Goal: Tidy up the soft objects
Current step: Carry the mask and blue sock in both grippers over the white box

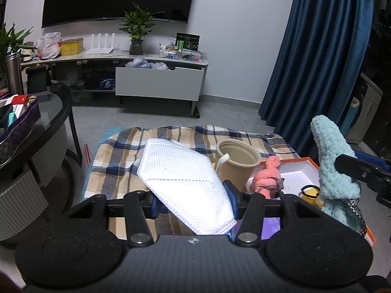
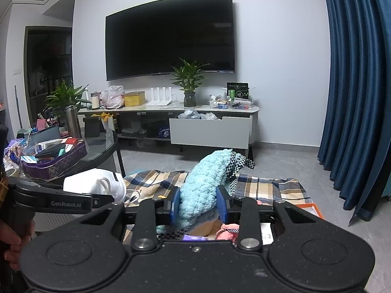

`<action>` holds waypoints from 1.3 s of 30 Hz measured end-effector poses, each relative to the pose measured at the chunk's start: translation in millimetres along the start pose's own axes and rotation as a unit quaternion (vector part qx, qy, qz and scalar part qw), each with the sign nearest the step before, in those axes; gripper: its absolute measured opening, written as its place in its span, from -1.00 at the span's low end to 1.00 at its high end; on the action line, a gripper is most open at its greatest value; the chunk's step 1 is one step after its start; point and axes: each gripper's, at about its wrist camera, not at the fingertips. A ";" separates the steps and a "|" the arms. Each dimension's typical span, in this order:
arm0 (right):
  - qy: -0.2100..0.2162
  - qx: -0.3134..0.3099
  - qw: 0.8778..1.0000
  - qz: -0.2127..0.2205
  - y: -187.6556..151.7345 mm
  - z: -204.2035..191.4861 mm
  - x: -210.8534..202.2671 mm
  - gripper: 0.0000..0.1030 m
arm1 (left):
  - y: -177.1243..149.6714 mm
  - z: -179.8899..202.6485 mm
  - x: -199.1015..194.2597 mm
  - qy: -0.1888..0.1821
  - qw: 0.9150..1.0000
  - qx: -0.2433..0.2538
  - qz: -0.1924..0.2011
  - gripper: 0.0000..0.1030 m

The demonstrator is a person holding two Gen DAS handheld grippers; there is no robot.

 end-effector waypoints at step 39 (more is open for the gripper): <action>-0.039 0.032 0.999 0.012 -6.7 32.6 -4.9 -0.23 | 2.9 63.6 20.5 -0.058 0.997 0.044 -0.017 -0.01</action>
Point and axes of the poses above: each gripper's, at about its wrist camera, not at the fingertips, and x roughly the way its jaws point, z to its right, y to its top, and after that the axes turned 2 degrees about x, right-handed
